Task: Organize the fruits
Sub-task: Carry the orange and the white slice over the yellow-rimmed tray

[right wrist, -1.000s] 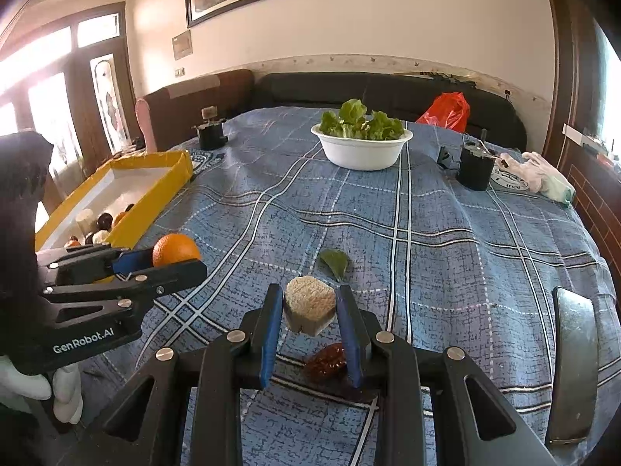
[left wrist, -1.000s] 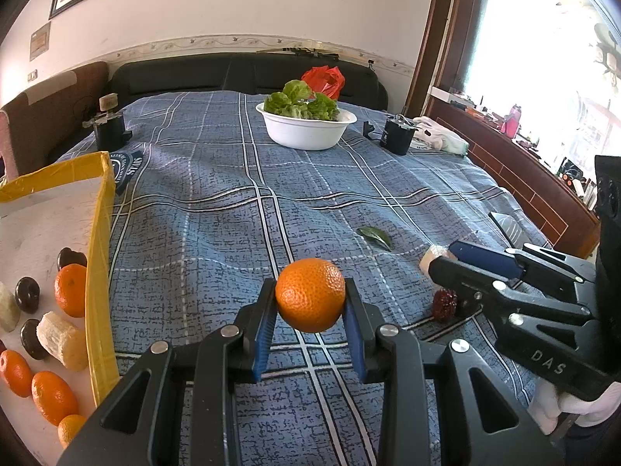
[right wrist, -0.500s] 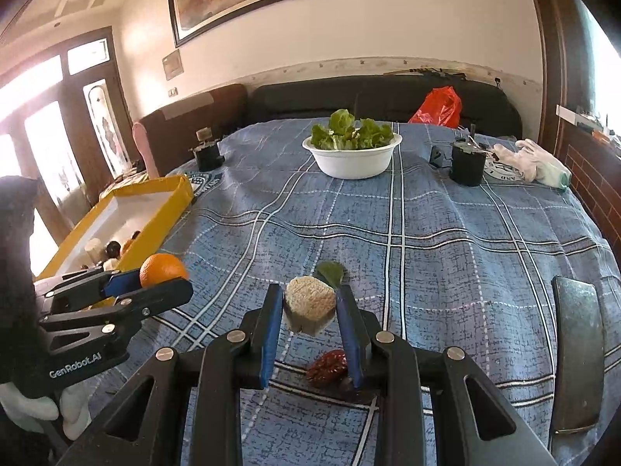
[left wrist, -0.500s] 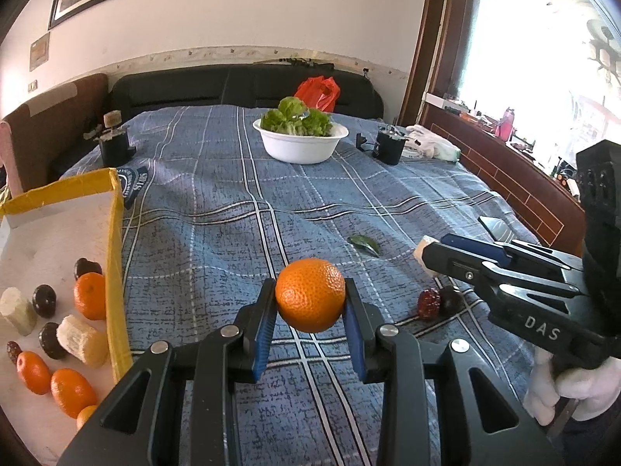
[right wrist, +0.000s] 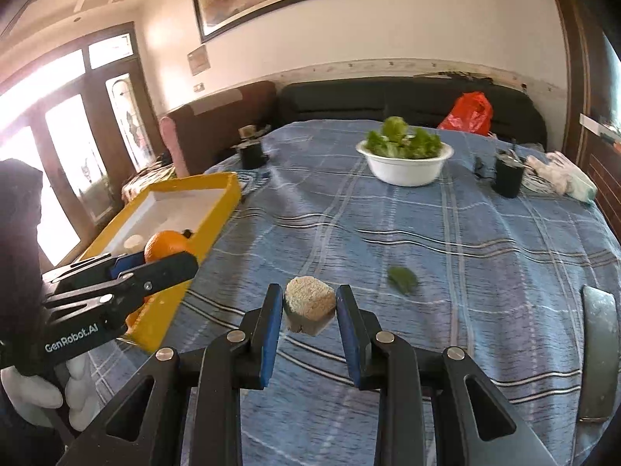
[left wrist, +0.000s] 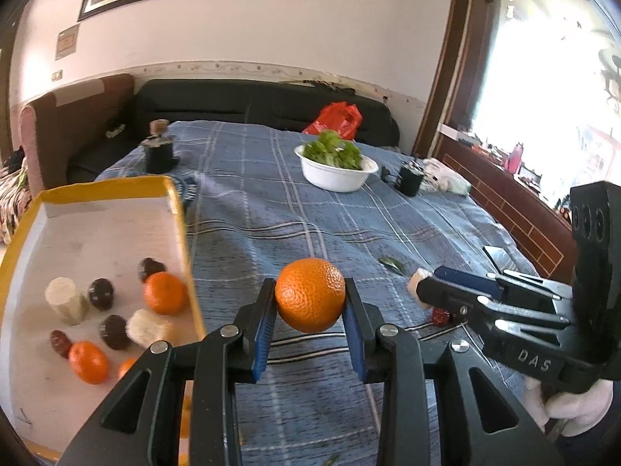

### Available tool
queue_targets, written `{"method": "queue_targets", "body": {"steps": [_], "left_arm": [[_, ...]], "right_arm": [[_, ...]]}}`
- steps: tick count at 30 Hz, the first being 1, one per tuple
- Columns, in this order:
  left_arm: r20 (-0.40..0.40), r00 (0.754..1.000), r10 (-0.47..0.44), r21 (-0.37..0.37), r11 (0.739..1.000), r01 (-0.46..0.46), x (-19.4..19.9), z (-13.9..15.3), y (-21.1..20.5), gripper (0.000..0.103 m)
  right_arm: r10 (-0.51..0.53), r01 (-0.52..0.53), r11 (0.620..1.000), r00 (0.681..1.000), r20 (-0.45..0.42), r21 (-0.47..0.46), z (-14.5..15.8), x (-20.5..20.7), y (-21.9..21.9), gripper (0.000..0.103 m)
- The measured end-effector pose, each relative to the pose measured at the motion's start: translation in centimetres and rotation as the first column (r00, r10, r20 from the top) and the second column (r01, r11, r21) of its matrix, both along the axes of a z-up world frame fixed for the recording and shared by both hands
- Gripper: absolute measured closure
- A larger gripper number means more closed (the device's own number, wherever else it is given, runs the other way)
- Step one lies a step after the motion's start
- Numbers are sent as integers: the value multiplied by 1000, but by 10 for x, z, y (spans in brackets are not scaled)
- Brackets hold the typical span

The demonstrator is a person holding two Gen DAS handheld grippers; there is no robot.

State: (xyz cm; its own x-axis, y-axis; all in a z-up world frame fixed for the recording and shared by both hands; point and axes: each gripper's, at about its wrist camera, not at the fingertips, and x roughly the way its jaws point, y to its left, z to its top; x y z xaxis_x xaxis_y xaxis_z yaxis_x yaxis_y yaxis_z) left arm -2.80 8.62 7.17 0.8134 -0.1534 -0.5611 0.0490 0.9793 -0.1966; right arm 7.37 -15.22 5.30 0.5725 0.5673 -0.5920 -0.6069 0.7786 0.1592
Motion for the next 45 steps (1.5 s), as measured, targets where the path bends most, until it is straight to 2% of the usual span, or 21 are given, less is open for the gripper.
{"method": "queue_targets", "body": {"steps": [12, 20, 24, 27, 32, 37, 45], "left_arm": [[0, 987, 162, -51, 986, -161, -30, -6, 82, 72], [-25, 944, 328, -100, 939, -329, -55, -16, 158, 71], [-48, 926, 375, -110, 919, -378, -58, -23, 181, 71], [-72, 921, 382, -116, 914, -388, -57, -30, 190, 71], [-97, 930, 355, -165, 916, -367, -53, -36, 195, 71], [-109, 931, 349, -165, 917, -363, -51, -38, 195, 72], [-123, 930, 346, -157, 919, -363, -48, -39, 193, 72]], "right_arm": [[169, -169, 986, 986, -14, 1, 0, -29, 74, 71], [299, -299, 954, 954, -20, -17, -3, -53, 133, 71], [351, -353, 935, 935, -39, -26, -10, -59, 161, 71], [375, -377, 926, 925, -60, -26, -16, -59, 176, 71], [392, -395, 918, 916, -89, -26, -27, -55, 194, 71], [420, -424, 905, 903, -93, -27, -36, -56, 205, 71], [422, -429, 903, 899, -115, -42, -48, -51, 211, 71]]}}
